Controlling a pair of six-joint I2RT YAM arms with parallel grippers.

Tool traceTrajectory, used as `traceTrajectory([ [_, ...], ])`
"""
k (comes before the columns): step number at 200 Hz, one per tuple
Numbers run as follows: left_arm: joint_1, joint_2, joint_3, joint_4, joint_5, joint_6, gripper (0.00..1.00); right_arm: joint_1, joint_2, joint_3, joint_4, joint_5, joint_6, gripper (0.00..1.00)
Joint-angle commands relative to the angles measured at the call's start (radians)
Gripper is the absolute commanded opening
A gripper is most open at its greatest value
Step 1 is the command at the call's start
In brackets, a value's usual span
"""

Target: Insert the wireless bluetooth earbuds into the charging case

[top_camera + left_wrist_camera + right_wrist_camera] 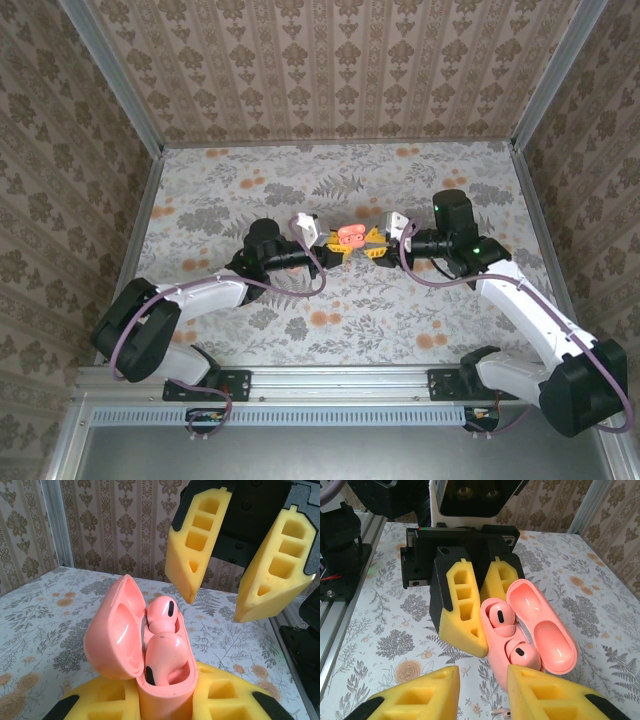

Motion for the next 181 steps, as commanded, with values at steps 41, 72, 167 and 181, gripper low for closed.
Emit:
traceTrajectory([
  [41,0.002,-0.019,0.025,0.037,0.044,0.009,0.16,0.01,0.027,0.021,0.015,0.011,-0.027,0.32],
  [72,0.0,-0.018,0.029,0.036,0.055,0.016,0.16,0.011,0.035,0.028,0.0,0.017,-0.039,0.32],
  [167,0.0,-0.02,0.023,0.025,0.064,0.025,0.16,-0.024,-0.076,-0.002,-0.057,0.072,-0.078,0.44],
  [181,0.001,-0.021,0.023,0.019,0.066,0.031,0.16,-0.043,-0.097,-0.018,-0.039,0.081,-0.058,0.55],
])
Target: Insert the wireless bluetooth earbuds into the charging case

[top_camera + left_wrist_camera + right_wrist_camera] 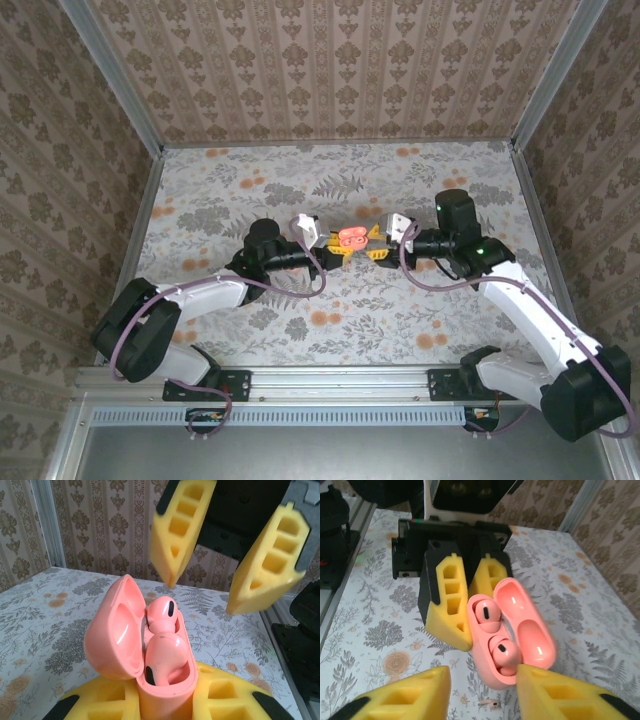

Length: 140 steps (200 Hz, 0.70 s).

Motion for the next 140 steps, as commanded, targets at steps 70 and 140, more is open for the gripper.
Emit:
traceTrajectory([
  [70,0.0,-0.028,0.03,0.011,0.061,0.036,0.16,-0.045,0.05,0.009,0.027,-0.07,0.088,0.81],
  [140,-0.002,-0.033,0.034,0.002,0.062,0.04,0.16,0.01,0.178,0.084,0.015,-0.147,0.079,0.8],
])
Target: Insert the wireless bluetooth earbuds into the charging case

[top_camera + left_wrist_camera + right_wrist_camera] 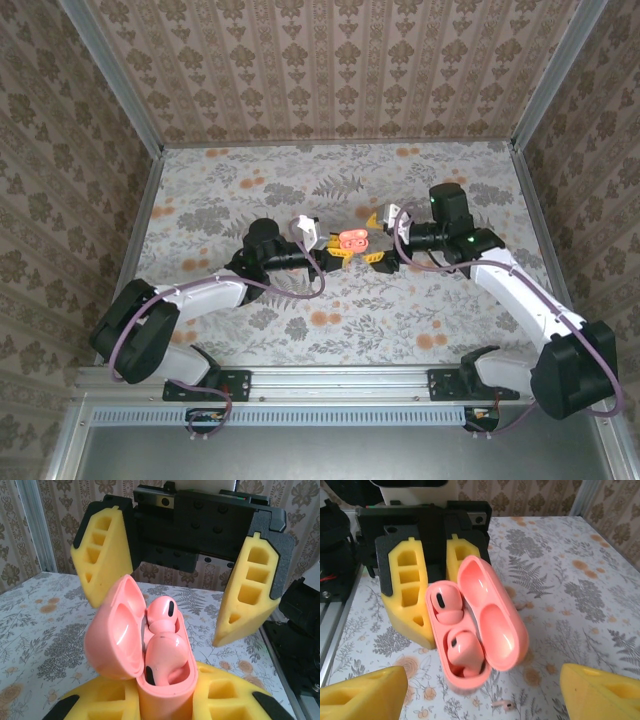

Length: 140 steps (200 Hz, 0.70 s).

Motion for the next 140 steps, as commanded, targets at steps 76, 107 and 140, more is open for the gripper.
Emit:
traceTrajectory([
  [76,-0.001,-0.025,0.035,0.006,0.014,0.024,0.16,0.036,0.07,0.073,-0.046,-0.165,-0.062,0.59],
  [107,0.0,-0.019,0.036,0.006,0.005,0.023,0.16,0.035,0.051,0.07,-0.066,-0.169,-0.077,0.56],
  [140,0.0,-0.015,0.033,0.009,-0.004,0.018,0.16,0.028,0.015,0.052,-0.077,-0.173,-0.074,0.49],
])
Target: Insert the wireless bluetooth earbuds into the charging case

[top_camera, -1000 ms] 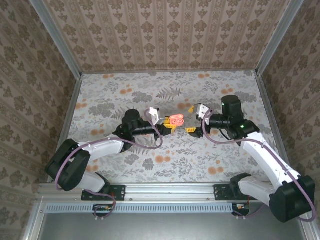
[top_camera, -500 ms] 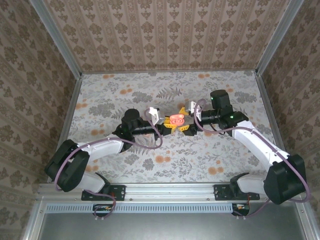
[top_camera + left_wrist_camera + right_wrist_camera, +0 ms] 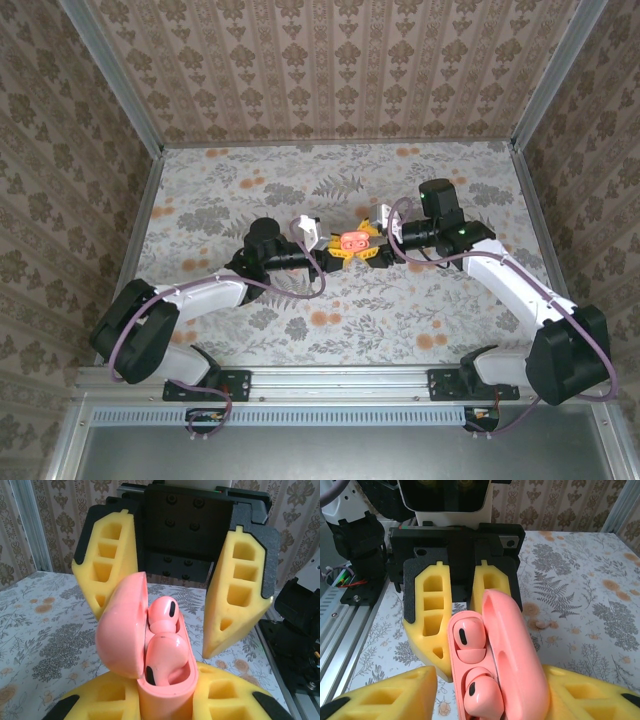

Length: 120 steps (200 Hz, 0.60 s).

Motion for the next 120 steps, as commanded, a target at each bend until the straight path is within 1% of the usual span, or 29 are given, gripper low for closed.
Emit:
traceTrajectory([
  [1,0.001,-0.015,0.026,0.025,-0.013,0.017,0.16,0.002,-0.052,0.005,-0.053,-0.074,-0.022,0.49],
  [43,0.004,-0.012,0.022,0.028,-0.019,0.016,0.16,-0.029,-0.147,-0.05,-0.082,-0.069,0.0,0.46],
  [61,0.004,-0.011,0.021,0.039,-0.012,0.007,0.16,-0.074,-0.194,-0.091,-0.064,-0.064,0.021,0.48],
  [79,0.004,-0.012,0.02,0.048,0.007,-0.002,0.16,-0.119,-0.233,-0.127,-0.004,-0.047,0.057,0.5],
  [100,0.004,-0.014,0.018,0.054,0.025,-0.007,0.16,-0.13,-0.235,-0.125,0.013,-0.028,0.055,0.52],
  [120,0.003,-0.015,0.02,0.059,0.035,-0.008,0.16,-0.128,-0.2,-0.1,-0.002,-0.057,0.032,0.52],
])
